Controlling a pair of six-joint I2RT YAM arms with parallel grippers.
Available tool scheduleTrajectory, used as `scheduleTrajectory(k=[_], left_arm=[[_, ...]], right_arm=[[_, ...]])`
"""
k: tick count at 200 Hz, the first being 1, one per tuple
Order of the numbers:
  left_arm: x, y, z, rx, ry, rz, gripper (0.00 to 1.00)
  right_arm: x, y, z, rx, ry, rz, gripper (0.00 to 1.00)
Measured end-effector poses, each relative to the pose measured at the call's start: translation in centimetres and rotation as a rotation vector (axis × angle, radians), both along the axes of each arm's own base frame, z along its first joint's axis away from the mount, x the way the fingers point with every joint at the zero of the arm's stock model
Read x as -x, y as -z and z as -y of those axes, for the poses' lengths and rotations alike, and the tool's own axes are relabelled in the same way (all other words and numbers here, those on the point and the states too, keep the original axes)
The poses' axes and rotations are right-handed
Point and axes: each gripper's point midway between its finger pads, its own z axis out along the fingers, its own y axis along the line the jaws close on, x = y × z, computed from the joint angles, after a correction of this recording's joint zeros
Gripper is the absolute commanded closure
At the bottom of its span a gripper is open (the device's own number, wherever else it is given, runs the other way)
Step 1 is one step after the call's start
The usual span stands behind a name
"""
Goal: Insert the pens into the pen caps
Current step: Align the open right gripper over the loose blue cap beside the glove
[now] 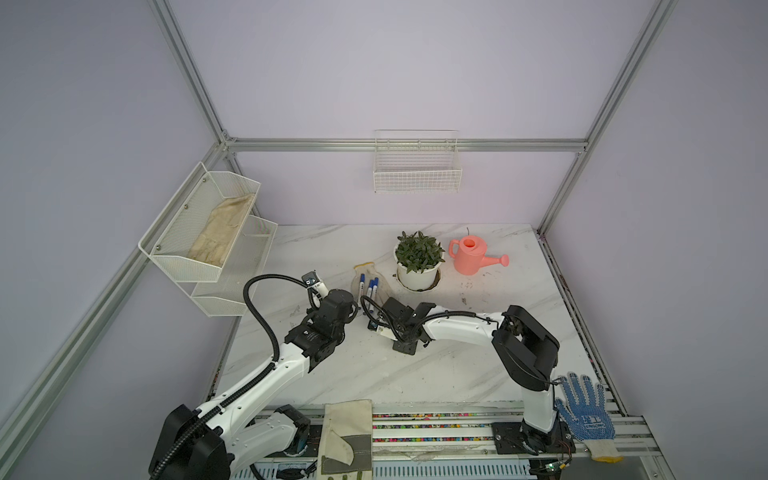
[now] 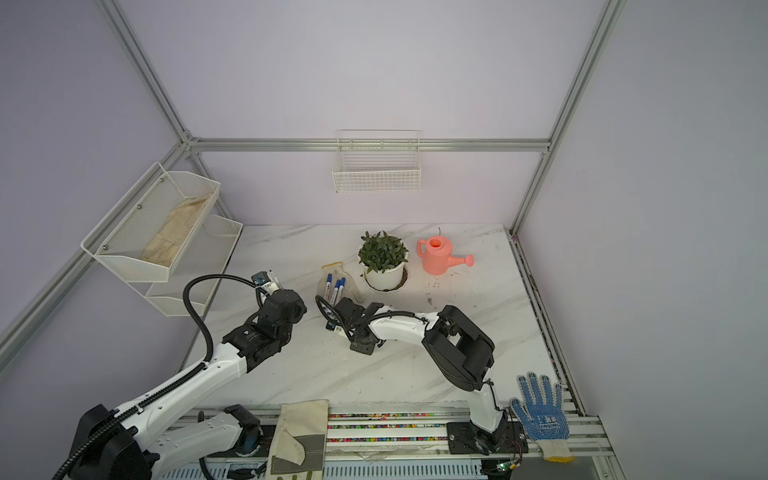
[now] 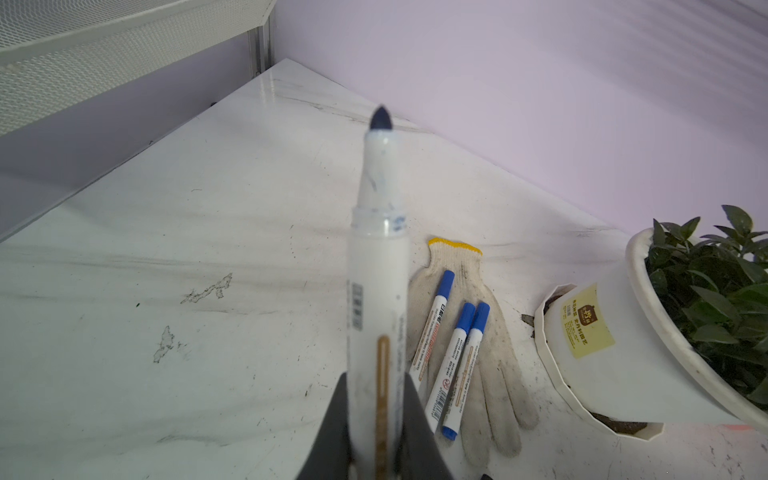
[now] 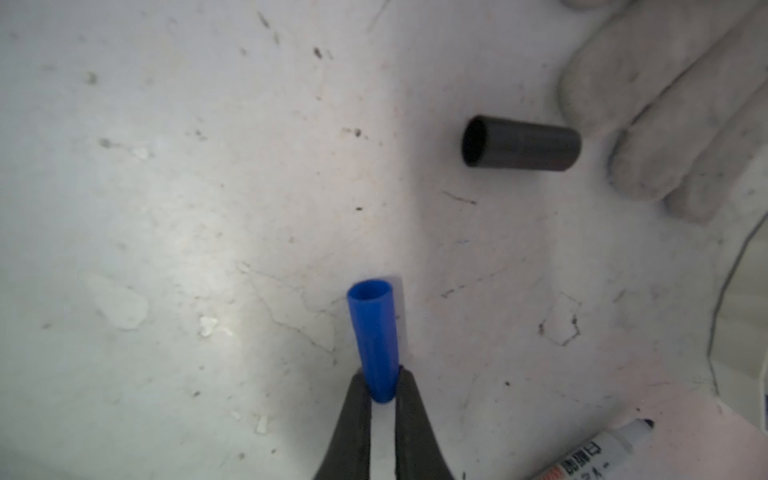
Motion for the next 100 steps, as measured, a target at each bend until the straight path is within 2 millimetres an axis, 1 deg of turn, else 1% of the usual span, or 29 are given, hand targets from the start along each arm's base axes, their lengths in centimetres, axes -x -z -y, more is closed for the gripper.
scheduleTrajectory(k=[10, 24, 40, 66, 82, 100], left_arm=[[0.0, 0.2, 0.0, -0.003, 0.0, -0.005, 1.0], [-0.1, 0.3, 0.0, -0.004, 0.0, -0.007, 1.0], [-0.1, 0.3, 0.1, -0.005, 0.0, -0.008, 1.0], [-0.1, 0.5, 0.1, -0.009, 0.001, -0.015, 1.0], [-0.2, 0.7, 0.1, -0.011, 0.002, -0.021, 1.0], [-0.3, 1.0, 0.2, -0.014, 0.004, -0.029, 1.0]], right_arm=[[-0.9, -0.1, 0.2, -0.004, 0.007, 0.027, 0.76], [-2.1, -0.3, 0.4, -0.015, 0.025, 0.058, 0.66], [-3.3, -0.6, 0.7, -0.038, 0.054, 0.084, 0.59], [-5.0, -1.0, 1.6, -0.098, 0.148, 0.084, 0.58], [-6.1, -1.4, 2.4, -0.161, 0.241, 0.053, 0.61], [-6.6, -2.1, 2.8, -0.244, 0.323, -0.004, 0.64]])
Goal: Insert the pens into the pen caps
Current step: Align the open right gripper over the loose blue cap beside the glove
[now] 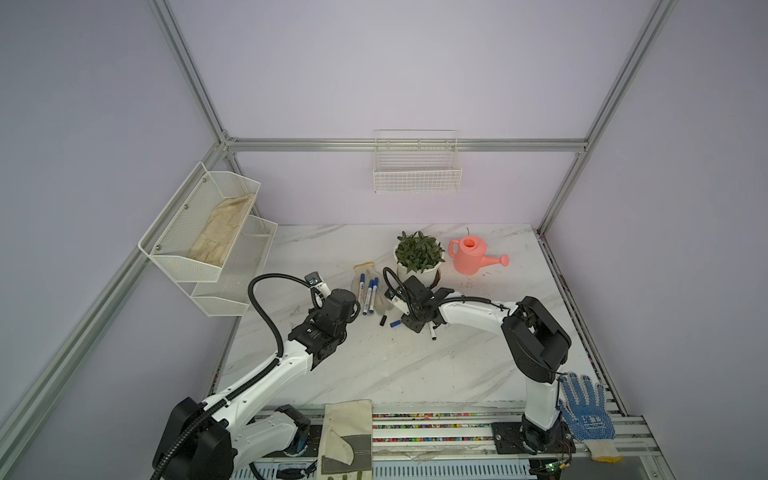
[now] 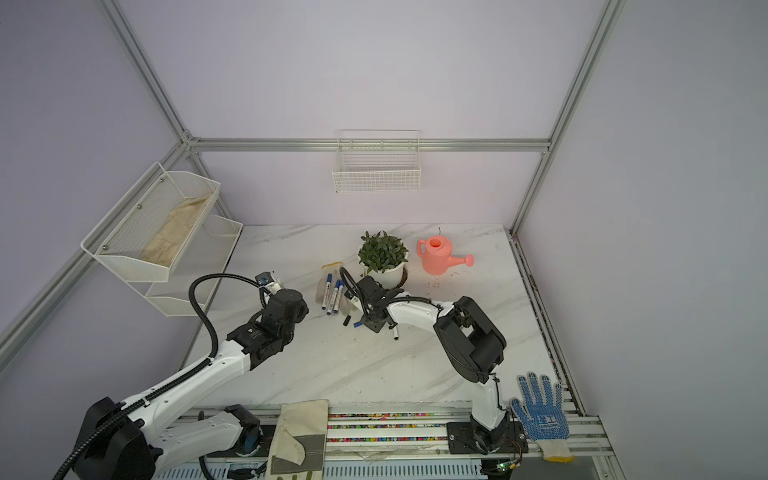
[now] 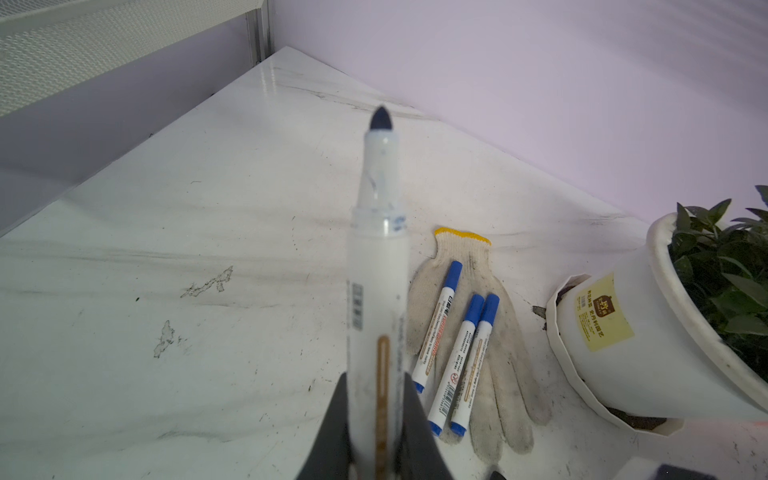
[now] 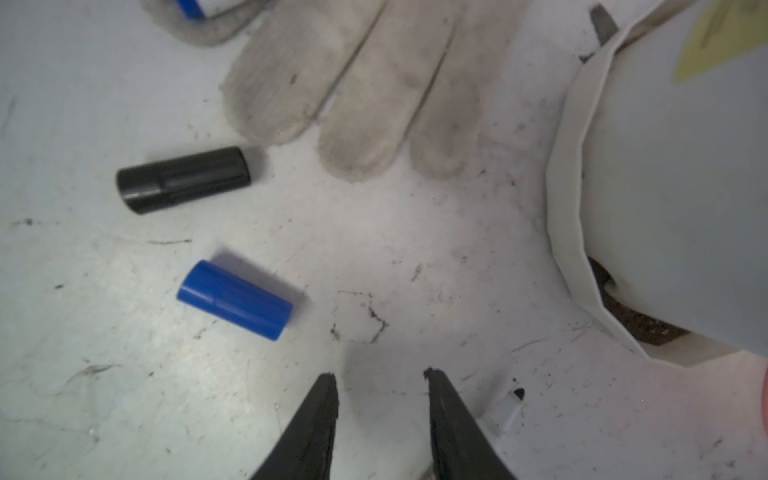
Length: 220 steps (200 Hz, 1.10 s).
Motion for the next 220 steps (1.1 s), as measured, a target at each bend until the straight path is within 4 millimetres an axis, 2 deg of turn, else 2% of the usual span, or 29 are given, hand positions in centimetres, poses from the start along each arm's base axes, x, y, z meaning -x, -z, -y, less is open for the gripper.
scheduleTrajectory(k=[15, 42, 66, 89, 112, 155, 185, 220], left_arm=[[-0.1, 0.2, 0.0, -0.004, 0.0, -0.007, 1.0], [-0.1, 0.5, 0.1, -0.008, 0.0, -0.013, 1.0], [-0.1, 0.4, 0.1, -0.006, 0.0, -0.011, 1.0], [-0.1, 0.4, 0.1, -0.006, 0.0, -0.009, 1.0], [-0.1, 0.2, 0.1, -0.003, 0.0, -0.004, 1.0], [0.2, -0.9, -0.2, 0.013, -0.002, 0.025, 1.0], [0.5, -1.2, -0.4, 0.018, -0.005, 0.033, 1.0], [0.8, -0.6, -0.6, 0.01, -0.009, 0.015, 1.0]], right_arm=[[0.4, -0.5, -0.3, -0.068, 0.021, -0.054, 0.65], [2.5, -0.7, -1.6, -0.143, -0.001, -0.153, 0.72], [3.6, -0.4, -2.3, -0.17, -0.015, -0.208, 0.76], [3.8, 0.6, -2.7, -0.175, -0.007, -0.245, 0.8], [3.3, 2.1, -3.3, -0.162, 0.004, -0.266, 0.82], [0.5, 2.0, -5.6, -0.192, 0.02, -0.224, 0.82], [-1.2, 1.9, -6.5, -0.197, 0.053, -0.191, 0.76], [-1.8, 1.6, -6.8, -0.211, 0.084, -0.192, 0.69]])
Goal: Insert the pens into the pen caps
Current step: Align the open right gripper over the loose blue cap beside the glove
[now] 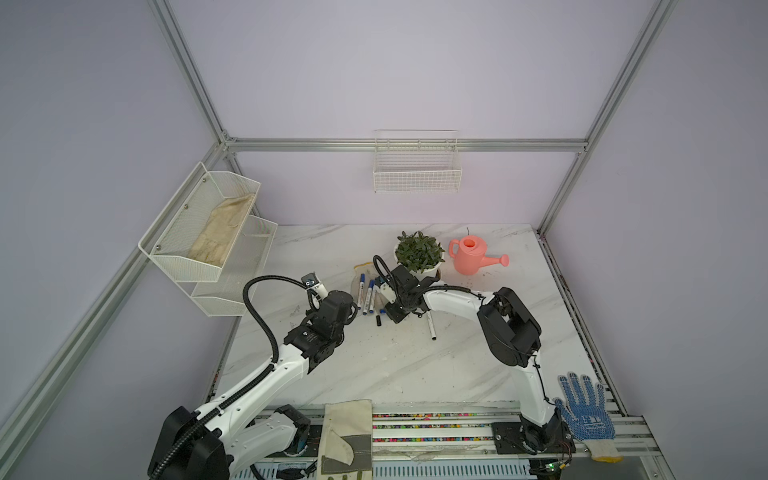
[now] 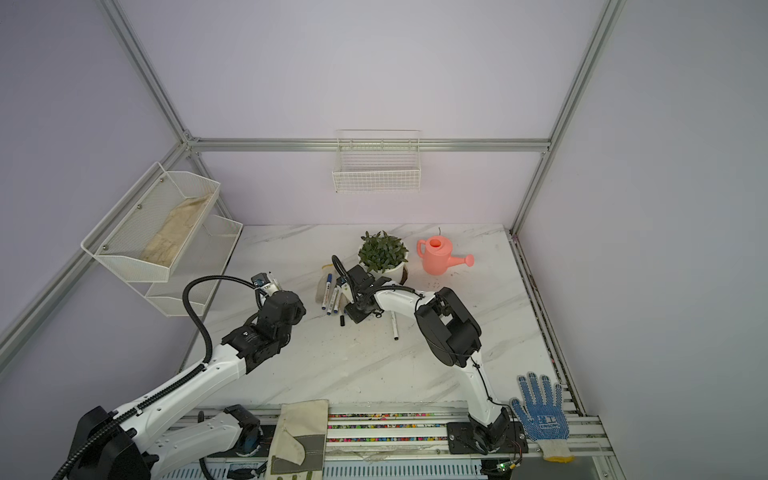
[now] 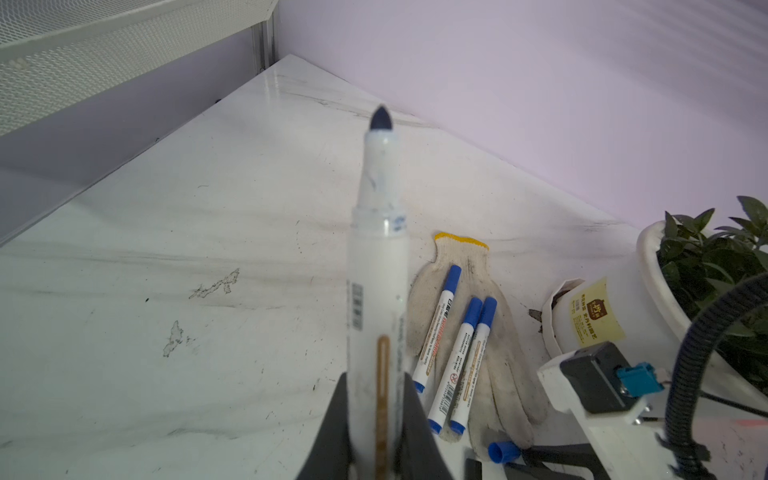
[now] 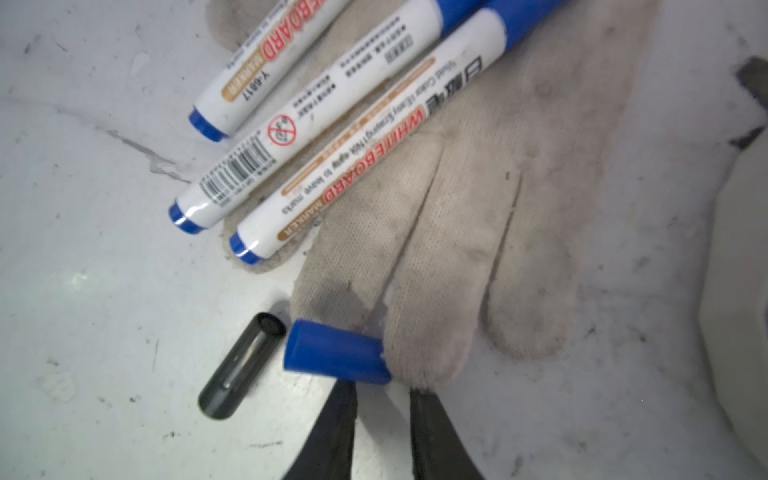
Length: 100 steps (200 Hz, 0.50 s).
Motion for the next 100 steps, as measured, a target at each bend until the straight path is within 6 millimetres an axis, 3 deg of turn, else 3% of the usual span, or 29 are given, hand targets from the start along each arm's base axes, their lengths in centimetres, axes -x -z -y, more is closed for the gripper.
scheduleTrajectory(k=[51, 100], left_arm=[[0.0, 0.1, -0.1, -0.002, -0.002, -0.001, 1.0], [-0.1, 0.2, 0.0, -0.005, -0.003, -0.005, 1.0]], right_arm=[[-0.9, -1.3, -0.6, -0.029, 0.04, 0.013, 0.65], [-2.3, -3.8, -1.9, -0.083, 0.051, 0.057, 0.69]])
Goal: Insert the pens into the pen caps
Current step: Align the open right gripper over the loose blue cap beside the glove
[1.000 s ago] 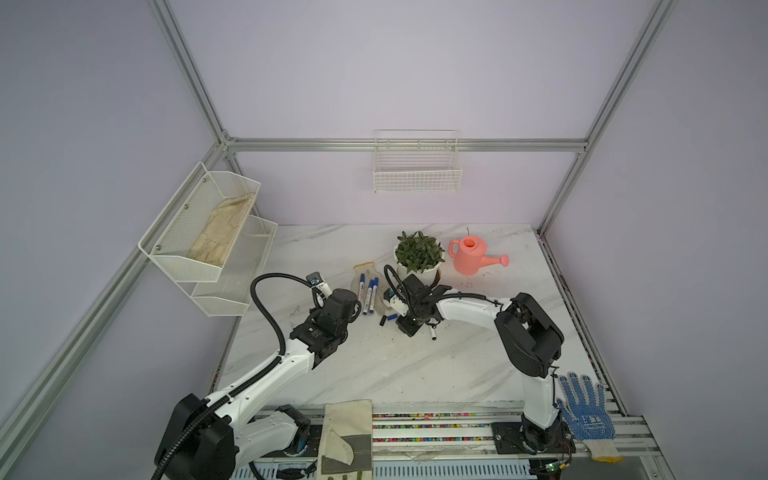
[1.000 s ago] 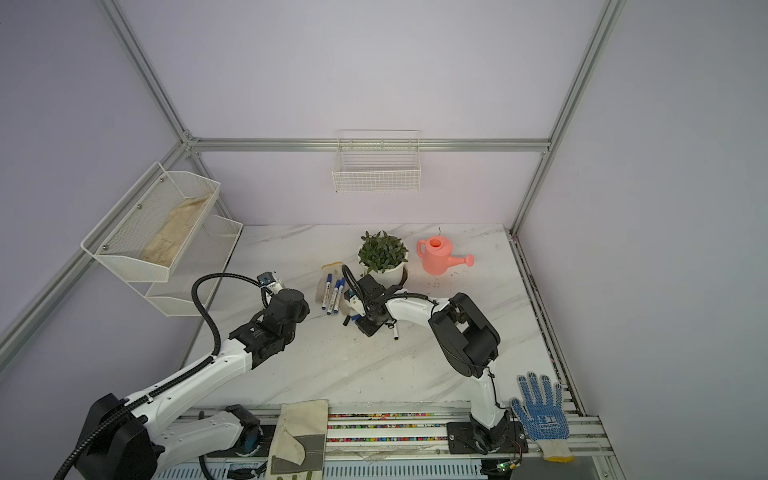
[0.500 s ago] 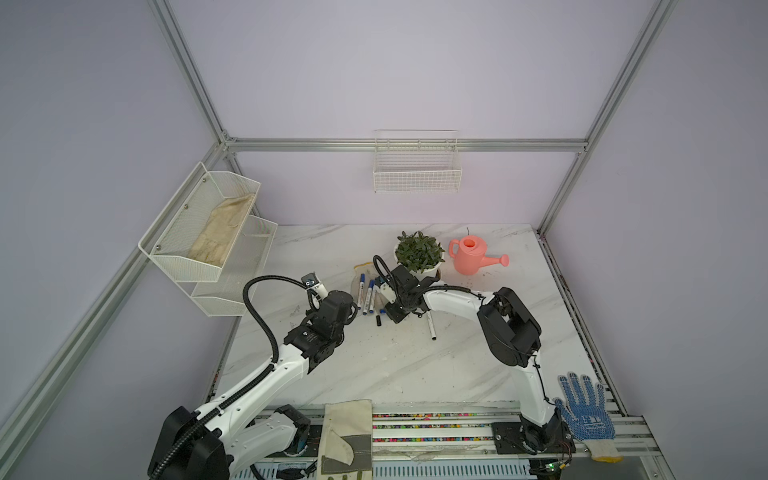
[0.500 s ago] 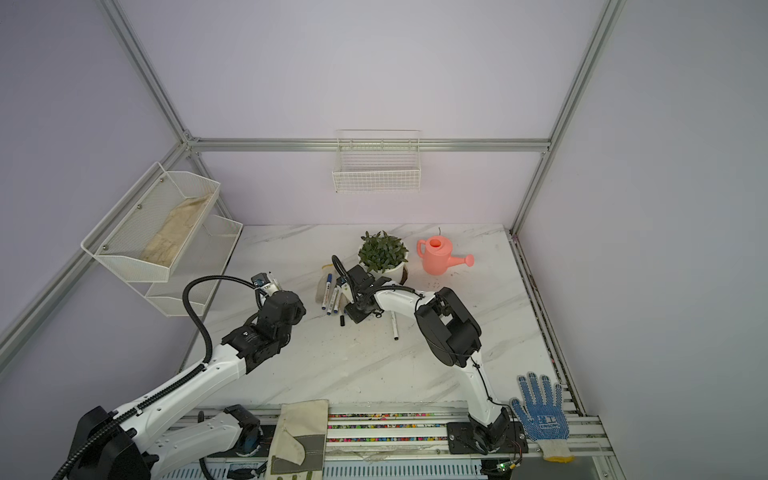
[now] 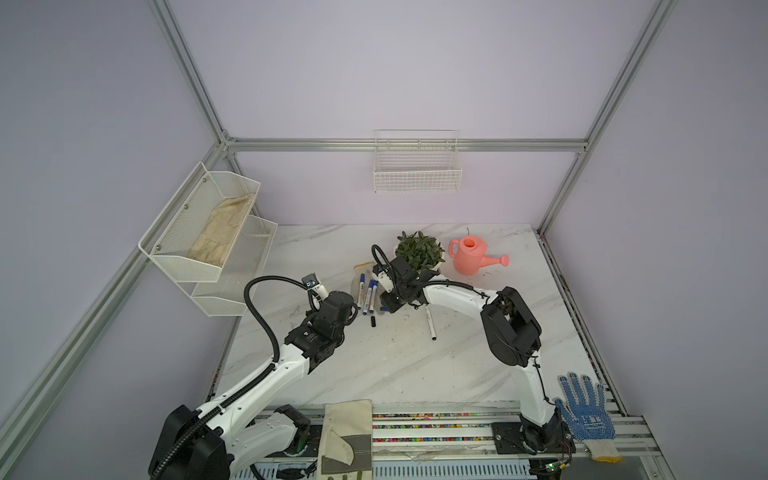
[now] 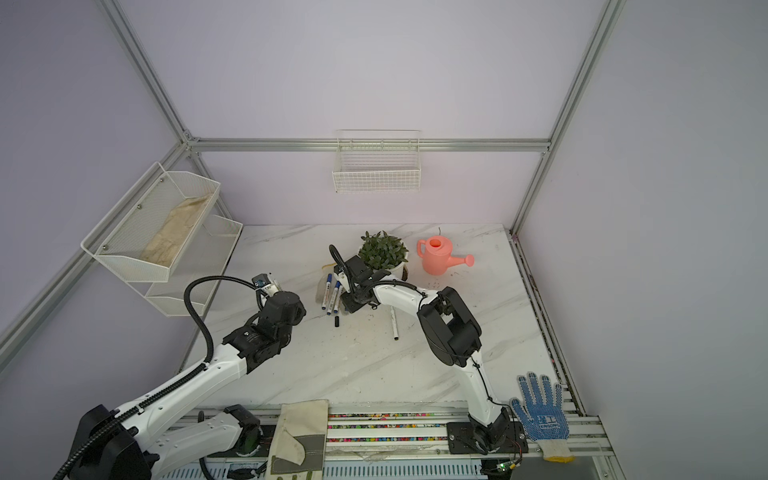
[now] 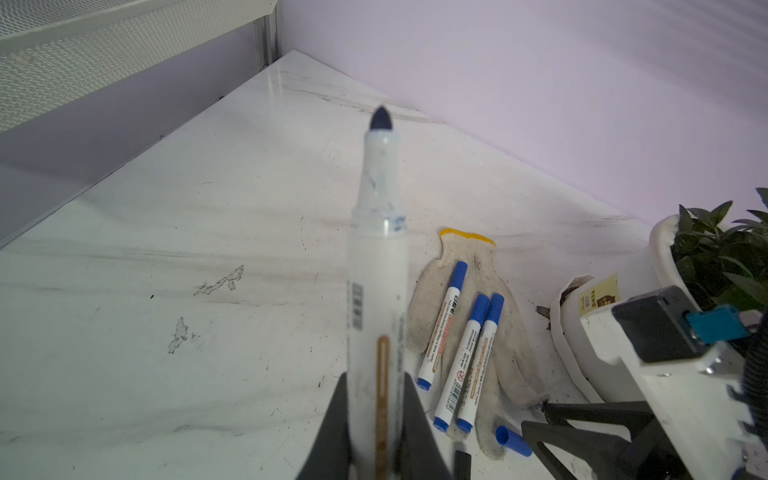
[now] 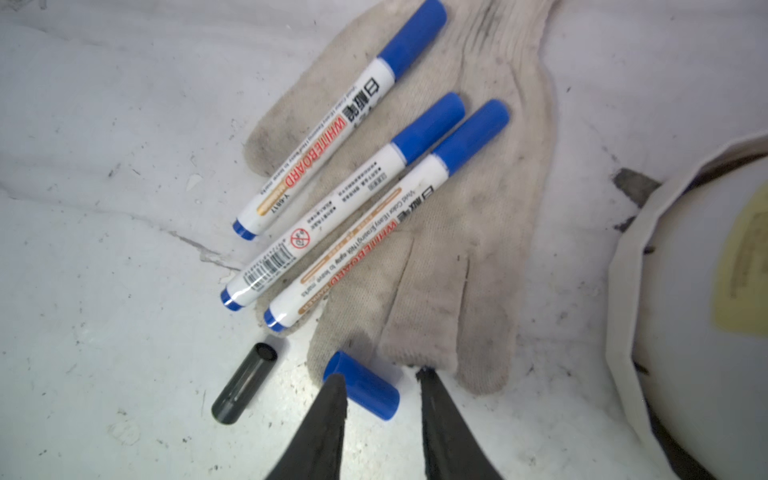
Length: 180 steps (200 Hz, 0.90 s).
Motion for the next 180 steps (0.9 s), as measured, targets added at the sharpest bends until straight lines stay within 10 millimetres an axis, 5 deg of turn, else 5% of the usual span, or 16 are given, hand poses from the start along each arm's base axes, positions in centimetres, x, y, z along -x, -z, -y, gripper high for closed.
scheduleTrajectory(k=[28, 69, 108, 180], left_arm=[[0.0, 0.1, 0.0, -0.001, 0.0, -0.002, 1.0], [0.0, 0.1, 0.0, -0.002, -0.001, -0.003, 1.0], [0.0, 0.1, -0.1, -0.003, -0.002, -0.003, 1.0], [-0.2, 0.6, 0.0, -0.017, 0.001, -0.019, 1.0]], right_arm=[[-0.3, 0.2, -0.8, -0.014, -0.013, -0.004, 0.74], [0.3, 3.2, -1.7, 0.017, -0.052, -0.043, 0.75], [1.0, 3.2, -2.1, 0.042, -0.079, -0.023, 0.79], [4.2, 3.6, 2.3, 0.175, -0.075, -0.019, 0.75]])
